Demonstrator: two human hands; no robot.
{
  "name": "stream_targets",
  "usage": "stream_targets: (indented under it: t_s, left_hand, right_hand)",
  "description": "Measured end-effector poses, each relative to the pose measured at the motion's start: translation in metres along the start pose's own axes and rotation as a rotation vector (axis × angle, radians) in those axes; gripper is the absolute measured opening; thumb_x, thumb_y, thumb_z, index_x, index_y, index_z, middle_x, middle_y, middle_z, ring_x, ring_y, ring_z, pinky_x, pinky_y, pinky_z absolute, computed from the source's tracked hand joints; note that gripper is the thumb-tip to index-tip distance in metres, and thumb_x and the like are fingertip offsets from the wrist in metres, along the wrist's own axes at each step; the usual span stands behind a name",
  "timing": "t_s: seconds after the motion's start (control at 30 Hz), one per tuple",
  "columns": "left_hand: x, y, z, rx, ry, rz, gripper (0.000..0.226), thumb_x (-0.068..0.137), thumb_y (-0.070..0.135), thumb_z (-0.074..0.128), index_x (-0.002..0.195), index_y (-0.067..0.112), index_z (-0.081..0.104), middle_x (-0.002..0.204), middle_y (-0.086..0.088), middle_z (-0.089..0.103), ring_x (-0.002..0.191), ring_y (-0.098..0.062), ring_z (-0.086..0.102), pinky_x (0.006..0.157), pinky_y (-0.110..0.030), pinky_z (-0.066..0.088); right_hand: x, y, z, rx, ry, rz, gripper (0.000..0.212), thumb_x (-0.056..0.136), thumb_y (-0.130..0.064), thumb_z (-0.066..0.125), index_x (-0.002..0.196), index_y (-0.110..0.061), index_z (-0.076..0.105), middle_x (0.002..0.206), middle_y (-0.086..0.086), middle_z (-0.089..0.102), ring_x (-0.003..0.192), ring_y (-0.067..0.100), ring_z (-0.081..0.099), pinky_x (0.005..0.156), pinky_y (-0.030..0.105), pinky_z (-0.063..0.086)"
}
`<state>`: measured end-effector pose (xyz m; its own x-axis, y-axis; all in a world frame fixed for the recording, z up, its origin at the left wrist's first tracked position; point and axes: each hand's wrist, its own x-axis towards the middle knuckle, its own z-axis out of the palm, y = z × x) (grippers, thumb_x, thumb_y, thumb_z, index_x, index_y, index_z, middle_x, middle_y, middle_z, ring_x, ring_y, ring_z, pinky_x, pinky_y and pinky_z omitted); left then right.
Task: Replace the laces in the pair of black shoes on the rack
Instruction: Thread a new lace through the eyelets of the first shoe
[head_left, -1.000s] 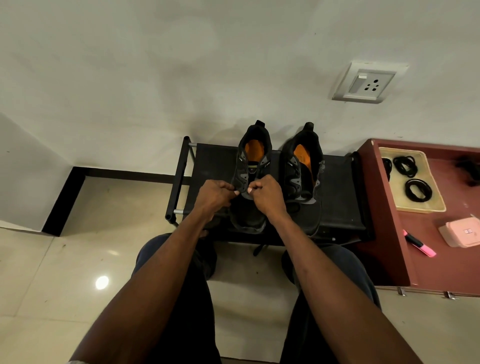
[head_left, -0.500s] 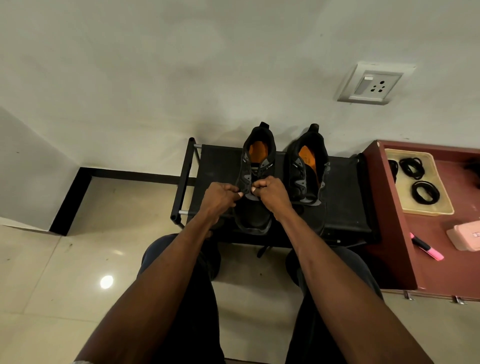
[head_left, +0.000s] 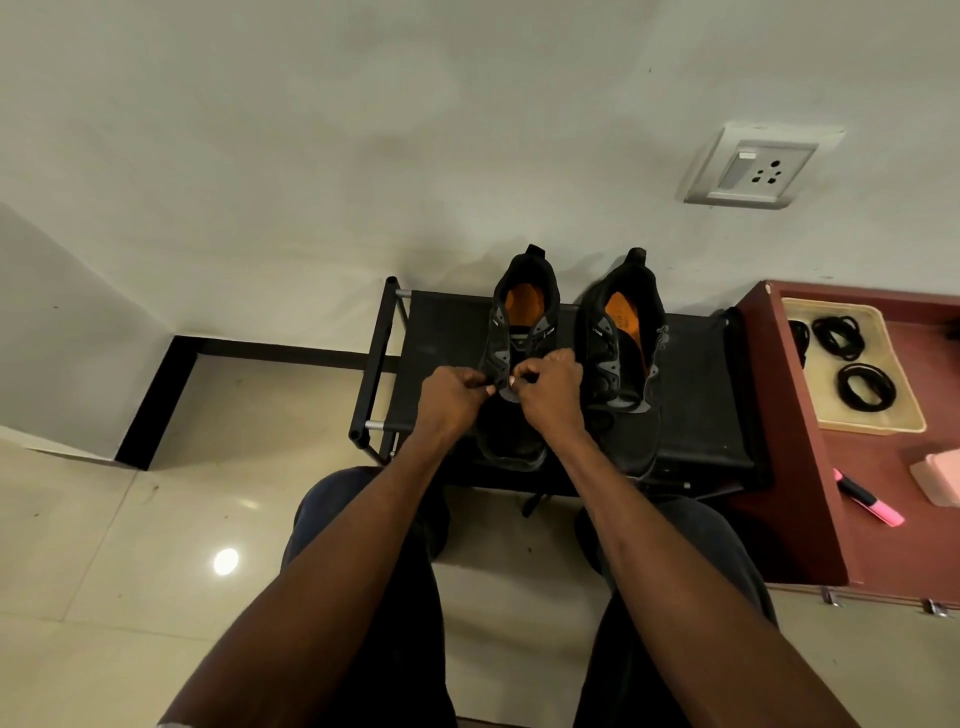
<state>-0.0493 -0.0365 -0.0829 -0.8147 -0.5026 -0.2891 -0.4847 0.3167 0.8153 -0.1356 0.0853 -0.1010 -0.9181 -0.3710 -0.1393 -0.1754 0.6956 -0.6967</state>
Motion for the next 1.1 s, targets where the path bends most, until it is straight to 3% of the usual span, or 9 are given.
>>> stream_targets:
  t_s: [0.07, 0.17, 0.43, 0.5, 0.63, 0.73, 0.8, 1.0, 1.1]
  left_hand:
    - [-0.003, 0.003, 0.004, 0.027, 0.03, 0.06, 0.025, 0.092, 0.009, 0.068, 0.117, 0.011, 0.072, 0.11, 0.0, 0.072, 0.094, -0.002, 0.063, 0.074, -0.005, 0.045]
    - [-0.004, 0.006, 0.003, 0.008, 0.015, 0.082, 0.03, 0.093, 0.006, 0.064, 0.121, 0.013, 0.07, 0.118, 0.0, 0.071, 0.103, -0.004, 0.061, 0.076, -0.005, 0.043]
    - [-0.005, 0.004, 0.011, -0.039, 0.077, 0.154, 0.014, 0.093, 0.018, 0.07, 0.103, 0.011, 0.077, 0.098, -0.001, 0.076, 0.088, -0.007, 0.069, 0.076, -0.015, 0.053]
    - [-0.005, 0.007, 0.013, -0.071, 0.088, 0.16, 0.011, 0.094, 0.015, 0.067, 0.1, 0.01, 0.075, 0.098, -0.002, 0.074, 0.087, -0.008, 0.067, 0.08, -0.023, 0.055]
    - [-0.014, 0.029, 0.004, -0.513, 0.028, -0.042, 0.006, 0.1, 0.009, 0.055, 0.1, 0.01, 0.061, 0.105, -0.01, 0.072, 0.101, -0.02, 0.069, 0.09, -0.035, 0.056]
    - [-0.025, 0.047, -0.016, -0.881, -0.206, -0.119, 0.008, 0.103, 0.004, 0.044, 0.103, 0.006, 0.052, 0.107, -0.023, 0.072, 0.106, -0.032, 0.07, 0.096, -0.042, 0.055]
    - [-0.032, 0.049, -0.033, -0.886, -0.457, -0.155, 0.012, 0.102, 0.003, 0.042, 0.099, 0.005, 0.054, 0.102, -0.024, 0.072, 0.104, -0.038, 0.07, 0.092, -0.044, 0.057]
    - [-0.047, 0.045, -0.046, -0.143, -1.485, -0.314, 0.01, 0.098, 0.0, 0.048, 0.094, 0.003, 0.057, 0.082, -0.019, 0.073, 0.079, -0.029, 0.075, 0.073, -0.038, 0.062]
    - [-0.054, 0.042, -0.023, 0.185, -1.651, -0.389, 0.014, 0.099, -0.001, 0.048, 0.097, 0.007, 0.061, 0.086, -0.016, 0.075, 0.082, -0.026, 0.074, 0.075, -0.037, 0.062]
  right_hand:
    - [0.002, 0.0, 0.002, 0.02, -0.083, 0.083, 0.008, 0.095, -0.02, 0.065, 0.096, -0.019, 0.073, 0.115, 0.001, 0.033, 0.107, 0.021, 0.033, 0.093, 0.028, 0.033]
    - [0.006, 0.003, 0.0, 0.201, -0.152, 0.171, 0.014, 0.095, -0.018, 0.063, 0.102, -0.009, 0.071, 0.125, 0.005, 0.034, 0.117, 0.024, 0.036, 0.087, 0.013, 0.026]
    - [0.016, 0.0, -0.02, -0.026, -0.269, 0.035, 0.027, 0.101, -0.016, 0.05, 0.116, -0.018, 0.073, 0.132, 0.013, 0.039, 0.123, 0.029, 0.043, 0.111, 0.038, 0.036]
    - [0.015, 0.003, -0.023, -0.036, -0.221, 0.012, 0.031, 0.102, -0.015, 0.049, 0.127, -0.018, 0.068, 0.132, 0.012, 0.037, 0.122, 0.028, 0.045, 0.105, 0.032, 0.039]
    - [0.014, 0.005, -0.031, -0.074, -0.183, -0.033, 0.038, 0.102, -0.013, 0.048, 0.138, -0.021, 0.06, 0.142, 0.014, 0.034, 0.126, 0.034, 0.045, 0.107, 0.037, 0.041]
    - [0.018, 0.009, -0.04, -0.022, -0.212, -0.016, 0.041, 0.099, -0.008, 0.054, 0.139, -0.017, 0.059, 0.141, 0.015, 0.042, 0.126, 0.036, 0.05, 0.11, 0.039, 0.04]
    - [0.02, 0.01, -0.048, 0.027, -0.21, -0.024, 0.043, 0.096, -0.003, 0.058, 0.138, -0.011, 0.059, 0.141, 0.015, 0.053, 0.128, 0.032, 0.053, 0.109, 0.032, 0.04]
    - [0.01, 0.003, -0.056, 0.067, -0.211, -0.029, 0.048, 0.097, -0.008, 0.061, 0.143, -0.019, 0.054, 0.143, 0.005, 0.057, 0.132, 0.022, 0.052, 0.099, 0.022, 0.038]
    - [0.01, 0.001, -0.058, 0.059, -0.22, -0.037, 0.048, 0.099, -0.012, 0.061, 0.144, -0.024, 0.054, 0.142, 0.005, 0.058, 0.129, 0.024, 0.054, 0.093, 0.023, 0.041]
